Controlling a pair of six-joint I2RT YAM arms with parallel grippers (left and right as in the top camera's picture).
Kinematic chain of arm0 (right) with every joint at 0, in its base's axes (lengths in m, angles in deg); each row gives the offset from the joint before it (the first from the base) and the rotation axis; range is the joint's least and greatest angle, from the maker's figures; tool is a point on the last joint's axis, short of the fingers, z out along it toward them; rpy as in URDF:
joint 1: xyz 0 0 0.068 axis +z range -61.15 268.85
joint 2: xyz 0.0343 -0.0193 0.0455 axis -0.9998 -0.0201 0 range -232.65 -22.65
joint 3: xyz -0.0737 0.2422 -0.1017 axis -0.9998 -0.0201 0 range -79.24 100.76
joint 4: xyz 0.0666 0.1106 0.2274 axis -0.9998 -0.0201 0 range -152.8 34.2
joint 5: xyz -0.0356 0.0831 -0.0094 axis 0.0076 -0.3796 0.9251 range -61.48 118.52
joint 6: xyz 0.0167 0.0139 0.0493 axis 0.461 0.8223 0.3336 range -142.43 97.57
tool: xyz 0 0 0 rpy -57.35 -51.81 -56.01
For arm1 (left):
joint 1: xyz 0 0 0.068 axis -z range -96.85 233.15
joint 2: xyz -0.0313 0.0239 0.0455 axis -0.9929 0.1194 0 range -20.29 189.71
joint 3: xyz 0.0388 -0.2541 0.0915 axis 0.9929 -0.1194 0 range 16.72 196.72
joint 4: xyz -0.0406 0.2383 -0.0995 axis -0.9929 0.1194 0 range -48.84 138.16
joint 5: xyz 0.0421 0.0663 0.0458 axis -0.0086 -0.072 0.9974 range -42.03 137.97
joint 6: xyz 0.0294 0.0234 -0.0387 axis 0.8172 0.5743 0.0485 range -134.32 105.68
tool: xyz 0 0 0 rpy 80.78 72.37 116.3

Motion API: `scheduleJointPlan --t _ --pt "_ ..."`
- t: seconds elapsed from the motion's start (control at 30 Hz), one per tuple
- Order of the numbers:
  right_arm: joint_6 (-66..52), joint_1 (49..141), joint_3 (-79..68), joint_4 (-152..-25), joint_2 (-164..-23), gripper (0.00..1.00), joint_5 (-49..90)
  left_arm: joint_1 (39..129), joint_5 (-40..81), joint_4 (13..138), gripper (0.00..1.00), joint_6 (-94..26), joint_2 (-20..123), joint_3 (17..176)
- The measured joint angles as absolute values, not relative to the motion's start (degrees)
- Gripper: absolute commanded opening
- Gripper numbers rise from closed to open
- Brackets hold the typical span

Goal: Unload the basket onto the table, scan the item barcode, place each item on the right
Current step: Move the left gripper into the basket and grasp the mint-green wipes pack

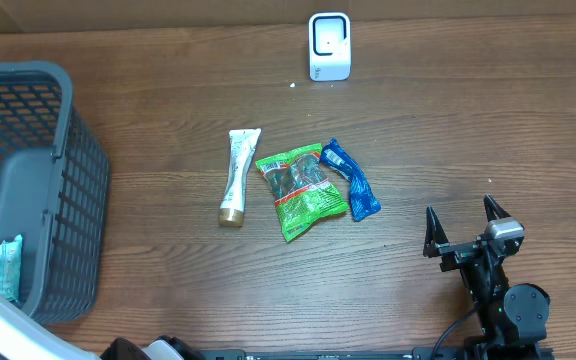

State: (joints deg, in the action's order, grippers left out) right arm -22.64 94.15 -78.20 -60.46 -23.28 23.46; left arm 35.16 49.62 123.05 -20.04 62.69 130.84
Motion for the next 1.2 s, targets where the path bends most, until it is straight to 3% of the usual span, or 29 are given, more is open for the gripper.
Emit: scheduleJointPlan --t 0.1,0.17,0.43,0.8,1.2 --pt "-22.7 94.1 -78.2 -60.4 -23.3 1.00 23.5 35.0 49.1 118.7 0.87 -19.6 64.6 128.7" --pt "-22.7 94.1 -78.2 -60.5 -23.3 1.00 23.5 35.0 49.0 117.8 0.79 -19.2 66.5 127.7" --pt "-22.6 94.1 -78.2 -60.5 -23.3 1.00 23.5 35.0 53.6 116.2 0.79 -19.0 73.3 119.5" --pt "-22.6 94.1 -78.2 -60.5 -23.3 1.00 23.5 34.9 64.4 101.6 0.97 -16.9 74.3 100.0" --pt "-22.6 94.1 -78.2 -60.5 -23.3 1.00 23.5 34.7 67.1 84.3 0.91 -2.2 74.3 85.2"
